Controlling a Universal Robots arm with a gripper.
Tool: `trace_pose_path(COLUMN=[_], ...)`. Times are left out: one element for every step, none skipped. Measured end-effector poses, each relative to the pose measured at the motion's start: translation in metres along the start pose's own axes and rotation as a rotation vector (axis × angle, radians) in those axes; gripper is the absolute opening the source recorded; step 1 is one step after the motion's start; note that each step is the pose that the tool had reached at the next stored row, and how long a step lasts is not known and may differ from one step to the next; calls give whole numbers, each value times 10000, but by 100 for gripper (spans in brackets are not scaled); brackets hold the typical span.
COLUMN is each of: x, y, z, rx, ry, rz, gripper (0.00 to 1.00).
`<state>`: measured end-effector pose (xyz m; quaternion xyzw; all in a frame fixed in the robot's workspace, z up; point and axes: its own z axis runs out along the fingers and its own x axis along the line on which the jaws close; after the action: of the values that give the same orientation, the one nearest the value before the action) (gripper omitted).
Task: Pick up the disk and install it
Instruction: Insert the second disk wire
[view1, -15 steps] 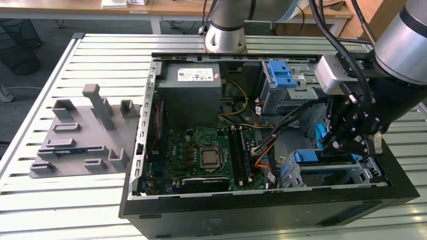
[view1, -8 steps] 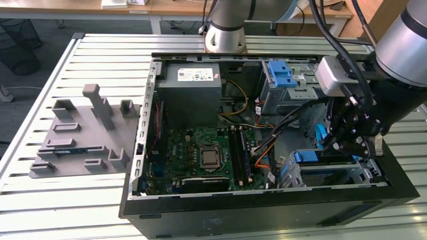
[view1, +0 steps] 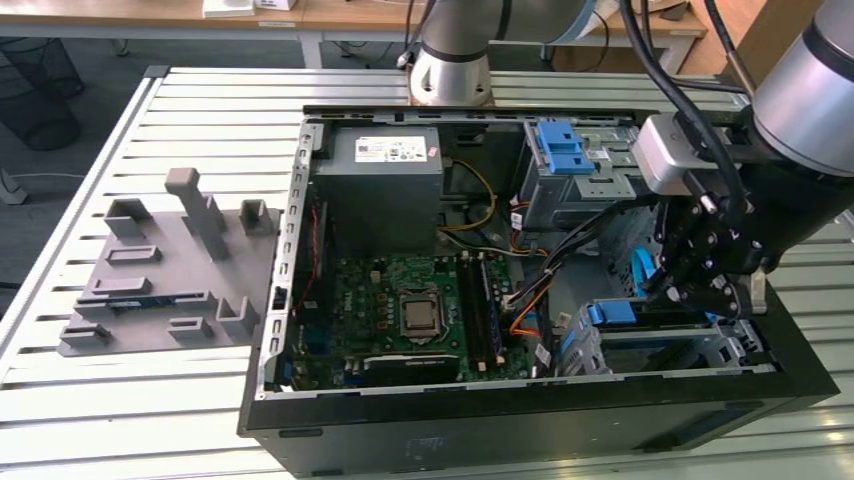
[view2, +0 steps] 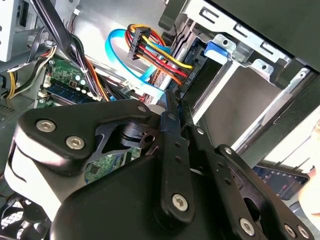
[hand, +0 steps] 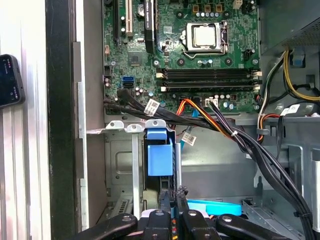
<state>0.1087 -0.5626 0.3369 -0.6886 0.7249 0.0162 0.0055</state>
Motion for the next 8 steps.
trace_pose_path(x=[0,0,0,0,0,0,0,0], y=[-2,-3,-4,-5,-6,-7,-7,-8], z=[3,5,7,10,12,14,15,16], rx=[0,0,0,0,0,1,0,1], ry=[0,0,0,0,0,0,2,1], rz=[1,2,5,7,9,12,16,21], gripper=[16,16,16,16,16,16,16,16])
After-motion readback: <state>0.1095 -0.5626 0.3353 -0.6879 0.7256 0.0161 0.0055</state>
